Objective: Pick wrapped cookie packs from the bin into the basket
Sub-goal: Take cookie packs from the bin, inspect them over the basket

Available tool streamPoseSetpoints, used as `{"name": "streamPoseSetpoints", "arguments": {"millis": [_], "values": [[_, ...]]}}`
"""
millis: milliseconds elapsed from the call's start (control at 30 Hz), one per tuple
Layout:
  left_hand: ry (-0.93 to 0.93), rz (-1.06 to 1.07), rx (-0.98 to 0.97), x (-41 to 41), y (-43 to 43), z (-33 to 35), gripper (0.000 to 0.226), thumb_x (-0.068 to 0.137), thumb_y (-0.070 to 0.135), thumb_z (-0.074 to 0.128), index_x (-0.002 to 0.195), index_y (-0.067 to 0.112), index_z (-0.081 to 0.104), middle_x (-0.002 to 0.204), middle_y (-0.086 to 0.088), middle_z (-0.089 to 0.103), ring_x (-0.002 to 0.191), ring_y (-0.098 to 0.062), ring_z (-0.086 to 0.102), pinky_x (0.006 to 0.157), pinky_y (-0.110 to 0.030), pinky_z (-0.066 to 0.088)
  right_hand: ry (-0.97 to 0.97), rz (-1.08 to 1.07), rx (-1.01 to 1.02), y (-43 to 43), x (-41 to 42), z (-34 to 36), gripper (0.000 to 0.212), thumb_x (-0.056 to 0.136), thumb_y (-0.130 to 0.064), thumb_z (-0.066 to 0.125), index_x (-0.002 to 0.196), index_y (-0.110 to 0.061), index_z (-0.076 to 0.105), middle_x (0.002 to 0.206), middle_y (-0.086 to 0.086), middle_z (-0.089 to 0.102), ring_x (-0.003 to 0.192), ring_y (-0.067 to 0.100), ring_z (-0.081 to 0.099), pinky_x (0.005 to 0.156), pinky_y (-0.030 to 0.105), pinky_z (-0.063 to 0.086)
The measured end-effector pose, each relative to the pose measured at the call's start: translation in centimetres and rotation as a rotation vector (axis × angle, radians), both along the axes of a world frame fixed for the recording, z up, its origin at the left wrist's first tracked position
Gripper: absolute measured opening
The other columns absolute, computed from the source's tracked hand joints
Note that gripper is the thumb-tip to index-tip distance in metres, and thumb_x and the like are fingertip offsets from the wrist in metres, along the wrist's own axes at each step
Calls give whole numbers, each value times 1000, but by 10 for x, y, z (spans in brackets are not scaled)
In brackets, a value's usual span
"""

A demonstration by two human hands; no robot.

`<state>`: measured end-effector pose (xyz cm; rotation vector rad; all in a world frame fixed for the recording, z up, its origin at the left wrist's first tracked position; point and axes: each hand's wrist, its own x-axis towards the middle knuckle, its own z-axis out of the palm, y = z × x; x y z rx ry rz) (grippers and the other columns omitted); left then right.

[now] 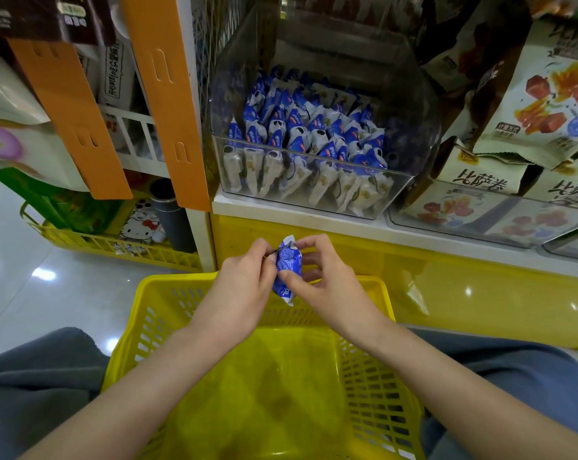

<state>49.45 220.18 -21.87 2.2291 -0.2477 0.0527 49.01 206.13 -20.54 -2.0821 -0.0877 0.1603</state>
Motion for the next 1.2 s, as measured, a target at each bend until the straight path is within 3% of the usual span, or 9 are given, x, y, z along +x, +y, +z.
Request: {"name": "streamPoseSetpoints", "arguments": {"millis": [167,267,367,533,667,833,933,1033,1200], "values": [[-99,-11,10,-1,0,2,14,95,29,42,100,19,51,88,10,55,77,-7,52,65,-20,41,-48,62,-97,-2,1,-1,33,83,-26,65,104,-34,40,90,-17,61,75,6,63,72,26,53],[-129,-23,30,0,2,1,15,96,26,41,87,17,50,77,7,53,69,-8,49,60,-20,38,-48,81,-101,-1,0,-3,32,82,-25,65,104,-33,42,88,-19,60,76,6,63,73,30,54],[-102,38,-21,3,1,0,19,96,18,44,78,16,47,64,8,48,57,-5,45,52,-15,35,-42,62,-19,0,0,-3,34,80,-24,69,103,-32,45,87,-19,60,81,-2,62,72,21,53],[184,152,-433,7,-2,11,26,97,16,41,74,21,51,69,3,59,63,-5,54,57,-25,51,113,11,239,1,5,-1,45,77,-21,72,109,-29,42,101,-6,59,77,7,61,66,19,53],[473,70,-761,3,-10,22,21,97,28,39,94,19,58,88,1,67,71,-2,64,57,-19,54,97,-86,247,0,9,2,65,77,-25,69,128,-15,31,98,-7,52,65,-9,59,64,14,51],[592,-31,-766,3,-8,29,25,92,13,51,117,15,53,86,-1,64,68,-5,63,64,-29,57,138,-169,336,-2,10,7,36,94,-26,43,123,-5,44,106,10,59,77,-3,61,70,16,51],[602,-28,-772,7,-5,34,26,94,4,45,116,14,54,94,-8,63,73,-13,62,64,-28,57,198,-216,380,-7,13,10,35,92,-23,51,124,-8,47,114,15,62,92,17,63,77,26,51],[637,-26,-814,7,-5,36,22,94,9,45,113,15,56,100,-11,63,76,-16,61,66,-29,55,219,-202,391,-10,14,16,37,86,-19,61,121,-9,54,108,12,66,90,16,64,82,31,50],[528,-55,-754,5,-3,34,33,90,16,57,123,18,52,114,-8,64,94,-14,63,72,-25,55,51,-158,314,-10,14,27,11,85,-14,63,95,-18,65,87,-7,68,70,-6,62,61,8,46]]}}
